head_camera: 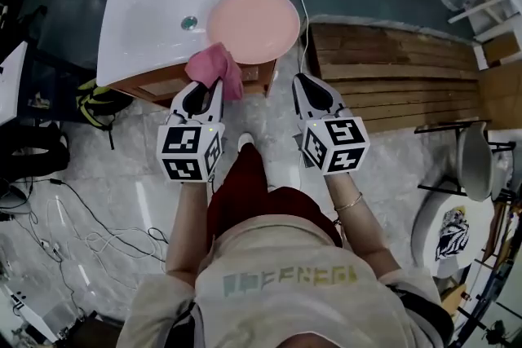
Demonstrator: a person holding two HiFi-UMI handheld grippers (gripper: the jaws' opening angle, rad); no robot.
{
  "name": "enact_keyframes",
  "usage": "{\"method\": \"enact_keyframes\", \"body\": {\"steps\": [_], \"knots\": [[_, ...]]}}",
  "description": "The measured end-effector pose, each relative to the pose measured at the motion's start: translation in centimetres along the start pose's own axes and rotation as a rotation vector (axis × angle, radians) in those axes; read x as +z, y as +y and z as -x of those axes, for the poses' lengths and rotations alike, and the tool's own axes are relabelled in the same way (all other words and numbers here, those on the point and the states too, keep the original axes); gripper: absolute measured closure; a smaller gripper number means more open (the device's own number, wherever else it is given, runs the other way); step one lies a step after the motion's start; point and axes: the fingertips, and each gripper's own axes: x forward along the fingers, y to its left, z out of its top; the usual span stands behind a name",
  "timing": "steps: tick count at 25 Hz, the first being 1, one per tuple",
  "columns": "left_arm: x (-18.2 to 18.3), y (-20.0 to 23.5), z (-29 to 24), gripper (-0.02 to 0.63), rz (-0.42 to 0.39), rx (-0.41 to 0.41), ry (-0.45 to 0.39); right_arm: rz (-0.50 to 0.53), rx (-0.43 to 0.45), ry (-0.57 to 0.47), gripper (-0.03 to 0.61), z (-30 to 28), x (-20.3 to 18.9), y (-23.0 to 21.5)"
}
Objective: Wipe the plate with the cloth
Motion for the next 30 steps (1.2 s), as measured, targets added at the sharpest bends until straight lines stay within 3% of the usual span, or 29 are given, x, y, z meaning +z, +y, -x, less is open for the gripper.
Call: {"method": "enact_keyframes", "body": {"steps": [12,23,30], "knots": [[5.6,6.4,-8.7,0.548,-0.016,-0.082,-0.02,-0.007,-0.131,-0.005,0.54,-9.1,5.2,-4.2],[6.7,7.3,-12.3,0.548,-0.021,-0.119,-0.016,0.003,-0.214,0.027,0.54,-11.6,5.9,-6.7],[7.0,7.2,-14.3,0.548,-0.022,-0.102,0.008,-0.014,-0.195,0.092,0.538,-13.4,5.2,-9.1]]}}
